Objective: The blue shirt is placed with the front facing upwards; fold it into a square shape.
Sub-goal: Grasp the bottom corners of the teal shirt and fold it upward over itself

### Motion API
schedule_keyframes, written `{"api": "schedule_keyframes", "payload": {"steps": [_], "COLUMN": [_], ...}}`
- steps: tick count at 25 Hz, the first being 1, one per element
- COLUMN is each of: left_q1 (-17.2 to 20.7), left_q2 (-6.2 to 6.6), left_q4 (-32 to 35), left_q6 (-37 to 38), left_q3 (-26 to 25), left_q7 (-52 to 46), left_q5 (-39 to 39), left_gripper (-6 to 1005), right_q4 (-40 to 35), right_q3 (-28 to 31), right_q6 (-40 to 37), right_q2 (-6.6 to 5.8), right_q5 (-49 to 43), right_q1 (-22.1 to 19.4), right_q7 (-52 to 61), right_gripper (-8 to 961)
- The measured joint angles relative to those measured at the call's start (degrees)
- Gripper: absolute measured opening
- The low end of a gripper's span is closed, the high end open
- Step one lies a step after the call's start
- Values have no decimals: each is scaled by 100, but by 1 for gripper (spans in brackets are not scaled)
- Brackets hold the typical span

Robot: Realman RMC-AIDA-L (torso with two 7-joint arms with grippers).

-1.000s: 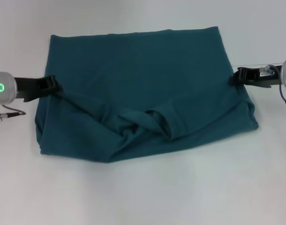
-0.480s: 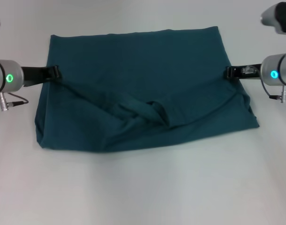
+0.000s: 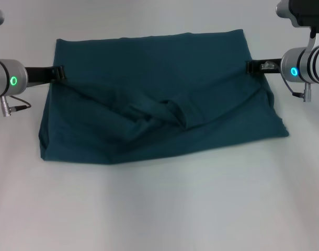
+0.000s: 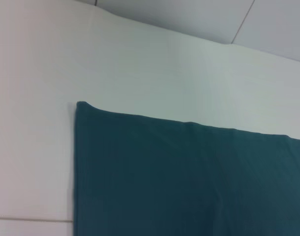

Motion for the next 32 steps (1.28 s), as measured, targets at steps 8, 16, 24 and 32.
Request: {"api": "schedule_keyframes", "payload": {"steps": [8,16,24,32], "left_q1": [-35,-53,-21,6], "left_q2": [-65,-109,-149,-336], "left_q4": [0,-46,-210,-217], "left_q6": [-416,-622,-761,-1019], "left_q3": [11,12,343,593], "left_q7": [19,-10,55,183], "left_q5": [24,59,75,65], "left_gripper": [100,103,106,110], "right_q4": [19,89,166,375], "right_q3": [6,9,-36,-520], "right_q6": [243,379,389,415], "right_q2": [-1,19,60,79], "right_q5": [15,-11,-45,-188], "right_q1": [4,51,112,156], "right_q7": [8,-32,-198,-239], "right_gripper": [26,26,27,27]}}
